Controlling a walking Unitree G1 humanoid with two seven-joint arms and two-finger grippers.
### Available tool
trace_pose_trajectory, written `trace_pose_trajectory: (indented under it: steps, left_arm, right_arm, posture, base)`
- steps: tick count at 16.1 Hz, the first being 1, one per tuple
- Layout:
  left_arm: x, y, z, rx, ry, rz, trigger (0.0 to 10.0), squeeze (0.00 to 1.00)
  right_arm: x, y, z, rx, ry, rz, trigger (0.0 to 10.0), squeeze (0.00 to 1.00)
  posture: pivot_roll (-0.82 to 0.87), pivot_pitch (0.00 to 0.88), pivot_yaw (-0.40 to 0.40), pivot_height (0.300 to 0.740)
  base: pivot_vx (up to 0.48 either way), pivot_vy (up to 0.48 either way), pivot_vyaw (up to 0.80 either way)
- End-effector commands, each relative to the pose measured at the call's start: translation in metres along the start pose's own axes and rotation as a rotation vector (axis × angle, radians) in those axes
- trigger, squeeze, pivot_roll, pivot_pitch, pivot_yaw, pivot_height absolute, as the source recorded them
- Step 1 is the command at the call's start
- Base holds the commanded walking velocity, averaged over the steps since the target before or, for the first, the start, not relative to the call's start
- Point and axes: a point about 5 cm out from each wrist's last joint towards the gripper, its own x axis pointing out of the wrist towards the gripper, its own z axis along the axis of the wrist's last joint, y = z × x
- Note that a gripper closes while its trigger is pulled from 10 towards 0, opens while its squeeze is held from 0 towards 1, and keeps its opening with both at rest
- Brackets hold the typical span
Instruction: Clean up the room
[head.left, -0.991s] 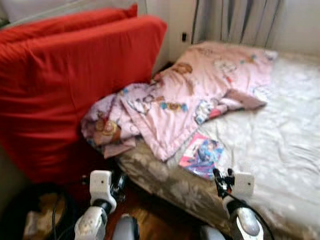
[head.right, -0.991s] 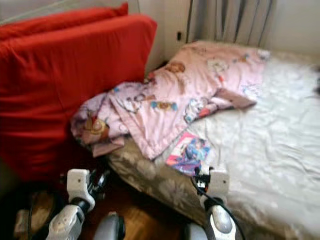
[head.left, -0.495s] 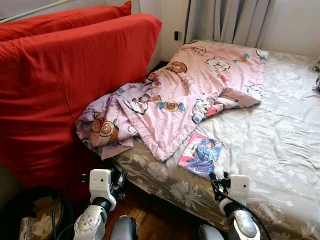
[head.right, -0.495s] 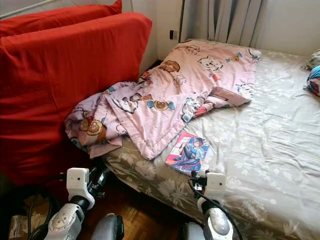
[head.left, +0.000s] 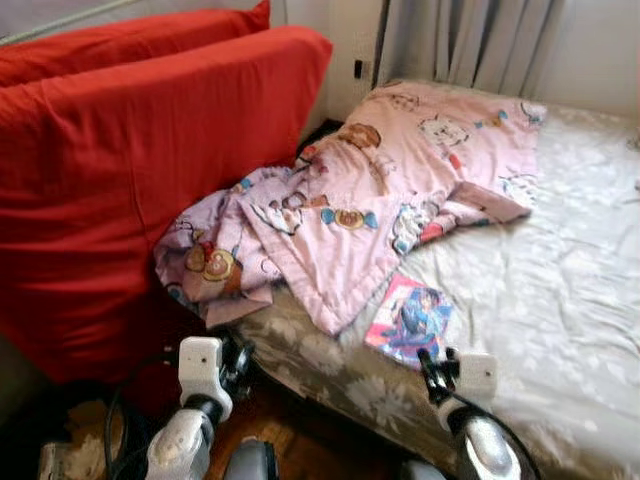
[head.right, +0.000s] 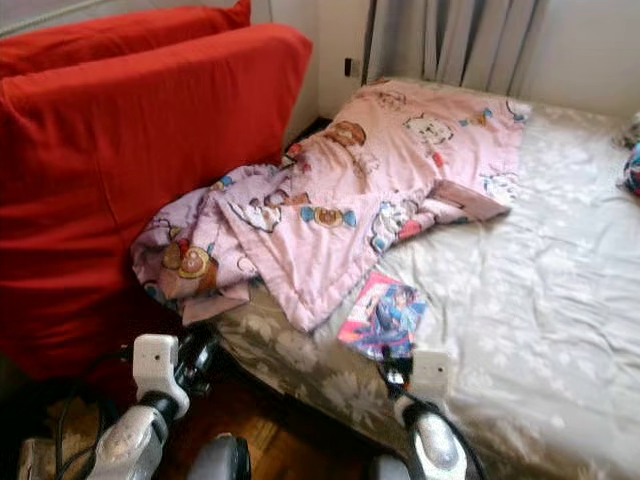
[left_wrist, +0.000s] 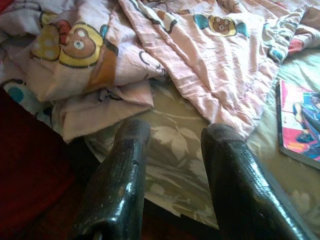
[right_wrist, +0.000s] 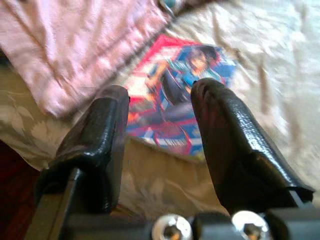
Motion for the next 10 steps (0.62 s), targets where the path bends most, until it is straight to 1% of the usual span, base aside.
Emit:
trace_pose_trajectory:
  steps: [1,5,10]
  left_arm:
    - [0.0021,-0.0024,0.0034,-0.014,-0.011,-0.01,10.0,0.0]
    - [0.002,-0.0033,0.0027,-0.012,-0.007,-0.014,10.0,0.0]
    - [0.0022,-0.004,0.0036,-0.006,-0.004,-0.027,10.0,0.0]
  right_arm:
    - [-0.0041,-0.006,-0.0043,0.002,0.012,-0.017,10.0,0.0]
    - [-0.0031,-0.0059,-0.0047,0.006,0.013,-0.017,10.0,0.0]
    - [-0.0021,-0.0067,-0.0108,0.002,0.057,-0.014,10.0,0.0]
  posture:
    - [-0.09,0.056,0.021,0.631]
    - [-0.08,0.057,0.02,0.631]
    - [-0.07,0.074,0.029,0.631]
  base:
    - [0.304,0.0,0.0]
    - [0.307,0.0,0.0]
    - [0.0,0.0,0.0]
